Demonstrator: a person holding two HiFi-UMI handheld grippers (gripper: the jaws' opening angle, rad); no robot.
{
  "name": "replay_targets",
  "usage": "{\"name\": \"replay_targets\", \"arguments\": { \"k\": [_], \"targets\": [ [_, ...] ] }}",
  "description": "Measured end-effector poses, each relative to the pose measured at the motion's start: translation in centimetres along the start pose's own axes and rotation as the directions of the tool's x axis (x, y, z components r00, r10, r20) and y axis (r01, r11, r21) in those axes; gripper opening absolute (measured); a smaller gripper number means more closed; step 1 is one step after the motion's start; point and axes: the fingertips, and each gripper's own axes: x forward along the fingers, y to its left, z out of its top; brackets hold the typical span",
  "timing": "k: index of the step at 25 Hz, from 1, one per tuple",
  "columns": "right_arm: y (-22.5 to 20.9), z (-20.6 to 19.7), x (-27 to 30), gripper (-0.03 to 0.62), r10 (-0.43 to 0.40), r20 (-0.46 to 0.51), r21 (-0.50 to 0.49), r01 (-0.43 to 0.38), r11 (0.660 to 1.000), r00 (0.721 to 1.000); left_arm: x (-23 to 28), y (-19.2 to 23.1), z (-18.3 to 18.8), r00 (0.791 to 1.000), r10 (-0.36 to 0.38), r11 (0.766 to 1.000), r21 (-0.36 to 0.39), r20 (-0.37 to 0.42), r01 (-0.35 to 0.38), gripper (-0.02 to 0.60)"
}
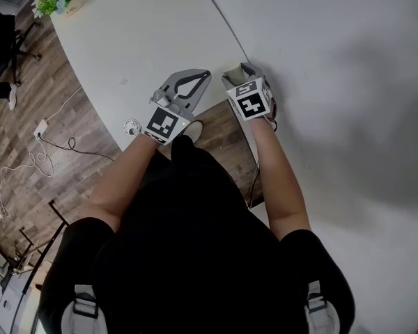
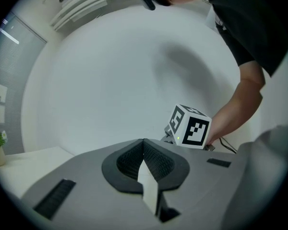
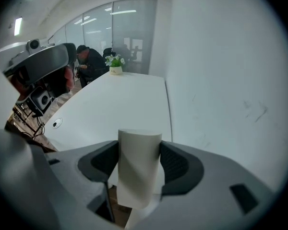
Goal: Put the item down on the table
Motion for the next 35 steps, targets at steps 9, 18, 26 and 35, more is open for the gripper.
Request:
{"name": "replay_targets", "arguments": {
  "k": [9,18,26,35],
  "targets": [
    [0.0,-0.6,4.1,0.275,0.037,-0.085,-0.053,-0.041,0.998,0.996,1.2,1.9,-2.6,0.998,0.052,0.999,-0.005,-0.032,-0.052,-0.008],
    [0.6,-1.1,7.8,0.275,0.058,-0.120,-0.079,-0.067,0.995,0.991,2.6,2.4,-4.6,0.996,0.073,0.997,-0.015,-0.056,-0.074,-0.008],
    [1.2,-2.1,10.0,0.275,0.086,-0.142,-0.088,-0.099,0.991,0.986,3.0,2.5,-5.5,0.994,0.075,0.997,-0.019,-0.078,-0.077,-0.006],
    [1.8,-2.4,11.3,0.275,0.127,-0.148,-0.082,-0.141,0.987,0.981,3.1,3.2,-5.7,0.993,0.061,0.998,-0.008,-0.098,-0.062,-0.006]
  ]
}}
